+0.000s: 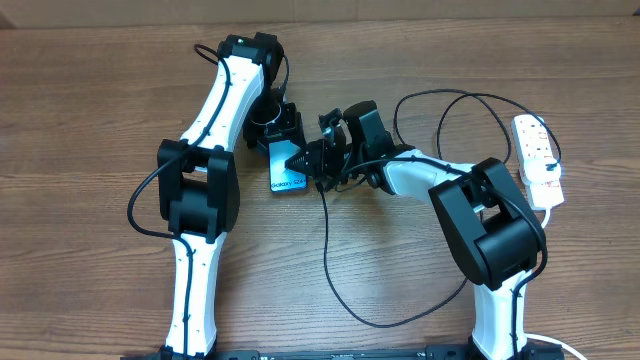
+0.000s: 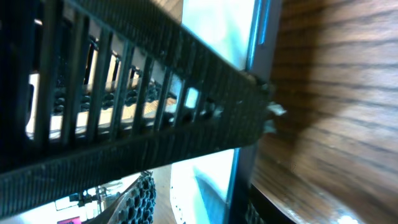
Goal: Plug charger to phone and switch on socket
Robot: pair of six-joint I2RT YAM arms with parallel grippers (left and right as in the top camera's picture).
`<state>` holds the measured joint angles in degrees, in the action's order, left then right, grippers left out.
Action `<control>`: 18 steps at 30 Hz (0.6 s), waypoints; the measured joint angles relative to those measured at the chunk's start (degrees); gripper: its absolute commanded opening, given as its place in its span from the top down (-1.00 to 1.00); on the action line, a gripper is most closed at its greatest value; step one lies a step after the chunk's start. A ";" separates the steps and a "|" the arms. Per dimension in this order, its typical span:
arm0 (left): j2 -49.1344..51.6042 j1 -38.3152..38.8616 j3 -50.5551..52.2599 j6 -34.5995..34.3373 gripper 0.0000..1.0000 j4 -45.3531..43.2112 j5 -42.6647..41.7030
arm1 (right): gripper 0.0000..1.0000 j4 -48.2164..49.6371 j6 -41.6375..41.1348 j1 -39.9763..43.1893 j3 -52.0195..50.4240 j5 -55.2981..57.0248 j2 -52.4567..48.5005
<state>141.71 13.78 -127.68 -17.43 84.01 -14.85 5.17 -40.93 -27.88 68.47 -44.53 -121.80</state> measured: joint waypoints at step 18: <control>0.00 -0.02 0.00 1.57 -0.25 -0.26 -1.05 | 0.55 -0.55 -4.72 -1.51 0.00 4.07 -0.04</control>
<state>141.71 13.76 -127.68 -15.86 83.74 -15.90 4.62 -45.65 -29.39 68.47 -40.47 -121.84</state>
